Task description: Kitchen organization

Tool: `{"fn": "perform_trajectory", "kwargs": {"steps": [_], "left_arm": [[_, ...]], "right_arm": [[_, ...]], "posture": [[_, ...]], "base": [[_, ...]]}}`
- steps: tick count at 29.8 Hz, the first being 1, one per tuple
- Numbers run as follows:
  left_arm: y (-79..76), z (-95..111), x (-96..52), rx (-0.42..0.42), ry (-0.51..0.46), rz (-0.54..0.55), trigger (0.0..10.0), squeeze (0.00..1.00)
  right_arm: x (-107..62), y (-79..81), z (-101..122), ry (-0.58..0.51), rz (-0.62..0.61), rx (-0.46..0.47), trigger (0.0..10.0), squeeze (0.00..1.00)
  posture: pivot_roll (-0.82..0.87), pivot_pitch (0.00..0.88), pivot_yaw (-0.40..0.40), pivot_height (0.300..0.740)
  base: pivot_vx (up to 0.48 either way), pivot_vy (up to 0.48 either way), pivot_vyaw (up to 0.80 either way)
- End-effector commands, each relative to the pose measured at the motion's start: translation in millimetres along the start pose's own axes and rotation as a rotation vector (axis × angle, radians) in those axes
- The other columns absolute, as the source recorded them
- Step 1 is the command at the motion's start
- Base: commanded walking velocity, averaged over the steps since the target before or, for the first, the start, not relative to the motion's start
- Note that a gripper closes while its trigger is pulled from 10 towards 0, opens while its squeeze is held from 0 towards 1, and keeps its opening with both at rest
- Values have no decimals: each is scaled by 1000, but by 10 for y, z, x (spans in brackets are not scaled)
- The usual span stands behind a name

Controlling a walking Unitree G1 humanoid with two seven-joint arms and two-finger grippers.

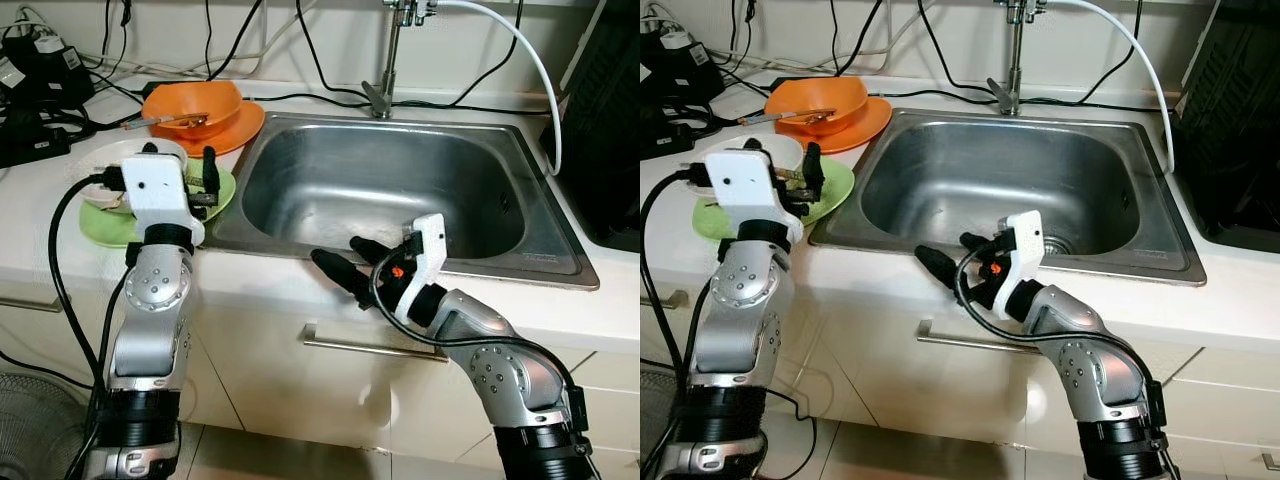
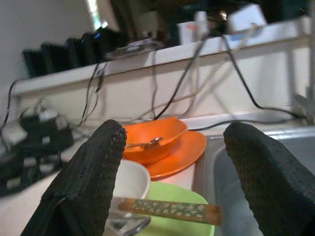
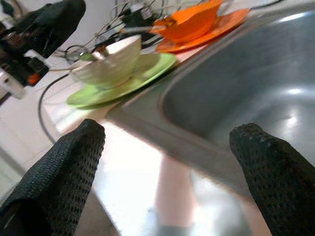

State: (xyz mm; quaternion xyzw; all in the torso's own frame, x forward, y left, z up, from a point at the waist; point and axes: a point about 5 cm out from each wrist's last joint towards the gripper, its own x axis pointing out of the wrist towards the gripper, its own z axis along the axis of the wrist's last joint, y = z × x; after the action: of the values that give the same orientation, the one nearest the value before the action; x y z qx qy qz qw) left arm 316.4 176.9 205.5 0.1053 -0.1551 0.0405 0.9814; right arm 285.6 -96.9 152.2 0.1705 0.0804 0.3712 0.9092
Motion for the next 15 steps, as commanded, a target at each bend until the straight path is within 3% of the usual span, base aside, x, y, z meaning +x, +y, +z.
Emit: {"fn": "perform_trajectory", "kwargs": {"steps": [1,3,5,7,8,9,10,13,15], "left_arm": [[-22,28,-17,95,0,-87,10000,0],[-27,28,-20,160,-3,-152,10000,0],[59,14,10,240,13,-188,10000,0],[109,28,40,282,11,-204,10000,0],[106,61,45,348,-20,-219,10000,0],[106,61,45,348,-20,-219,10000,0],[109,73,47,420,-43,-234,10000,0],[124,-3,43,581,30,-287,10000,0],[104,-40,31,613,37,-309,10000,0]], "right_arm": [[17,-8,92,-35,-6,-11,10000,0],[24,-8,118,-35,-7,14,10000,0],[29,-67,205,-79,-93,-44,10000,0],[28,-97,246,-100,-100,-89,10000,0],[27,-110,239,-86,-101,-88,10000,0],[27,-110,239,-86,-101,-88,10000,0],[26,-103,221,-80,-73,-43,10000,0],[19,-88,181,-86,-48,72,10000,0],[17,-86,179,-88,-51,73,10000,0]], "posture": [[-62,0,58,740],[-61,0,57,740],[-59,0,60,740],[-60,0,60,740],[-60,0,60,740],[-60,0,60,740],[-60,0,61,740],[-60,0,60,740],[-61,0,61,740]], "base": [[0,0,0],[0,0,0],[0,0,0],[0,0,0],[0,0,0],[0,0,0],[0,0,0],[0,0,0],[0,0,0]]}}
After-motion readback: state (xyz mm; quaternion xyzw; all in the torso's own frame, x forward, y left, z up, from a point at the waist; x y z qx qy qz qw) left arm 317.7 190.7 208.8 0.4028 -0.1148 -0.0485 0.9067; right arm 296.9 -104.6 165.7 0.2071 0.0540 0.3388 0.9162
